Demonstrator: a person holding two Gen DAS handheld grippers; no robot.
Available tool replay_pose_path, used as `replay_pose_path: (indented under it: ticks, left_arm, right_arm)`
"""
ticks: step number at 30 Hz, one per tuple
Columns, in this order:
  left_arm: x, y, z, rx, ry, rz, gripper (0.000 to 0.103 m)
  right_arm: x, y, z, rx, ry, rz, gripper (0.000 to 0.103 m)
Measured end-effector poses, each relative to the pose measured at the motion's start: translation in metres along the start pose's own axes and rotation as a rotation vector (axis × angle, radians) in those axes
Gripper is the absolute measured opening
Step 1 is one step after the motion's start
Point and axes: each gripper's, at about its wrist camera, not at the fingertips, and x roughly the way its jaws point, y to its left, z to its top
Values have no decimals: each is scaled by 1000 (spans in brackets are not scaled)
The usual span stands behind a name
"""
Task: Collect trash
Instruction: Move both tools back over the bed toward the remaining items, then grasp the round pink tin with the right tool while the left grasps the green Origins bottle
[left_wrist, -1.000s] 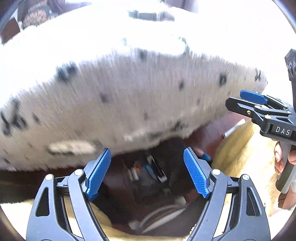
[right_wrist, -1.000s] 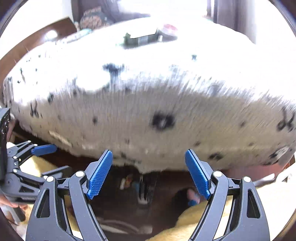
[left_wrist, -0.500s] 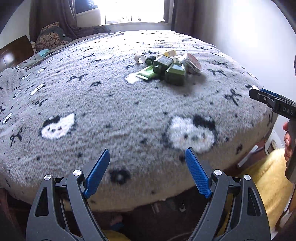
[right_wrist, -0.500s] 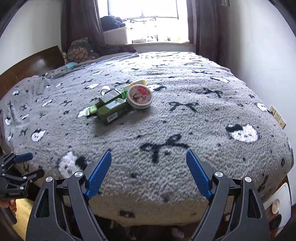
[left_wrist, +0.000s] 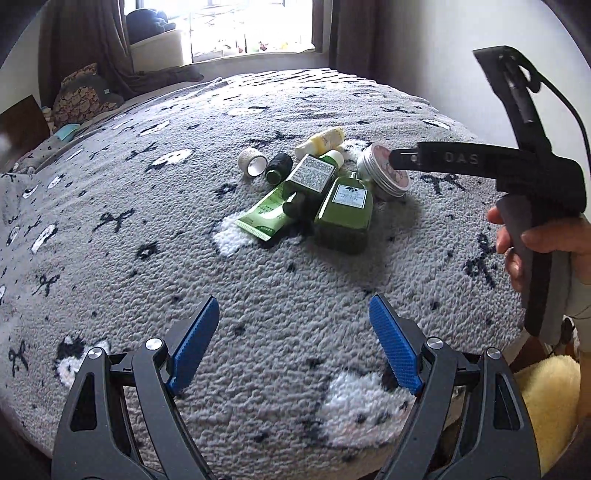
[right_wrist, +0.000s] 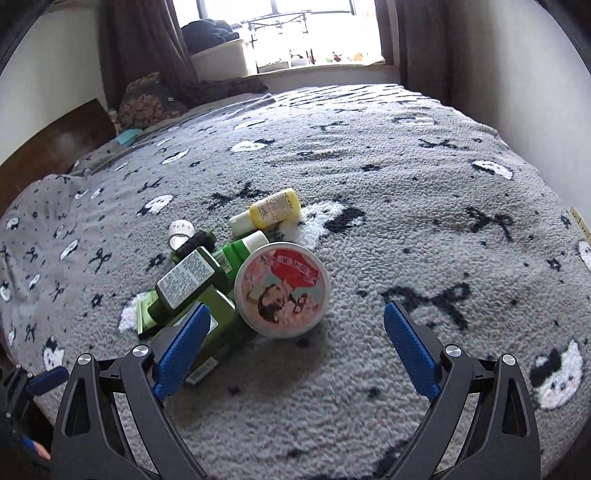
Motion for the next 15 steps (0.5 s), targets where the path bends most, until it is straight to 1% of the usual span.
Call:
replay_pose_path:
  ticks: [5, 10, 13, 15]
  left_arm:
    - [23, 2, 10, -25, 29, -50, 79]
    - [42, 1, 19, -13, 36, -77, 79]
    - [54, -4, 25, -10, 44, -98, 79]
    - [62, -9, 28, 0, 47, -96, 79]
  right_arm:
    - [35, 1, 5, 45, 68, 50, 95]
    - [56, 0, 8, 54, 88, 43, 94]
    - [56, -6, 10, 73, 76, 71, 71]
    - [50, -8, 11, 65, 63, 58, 71]
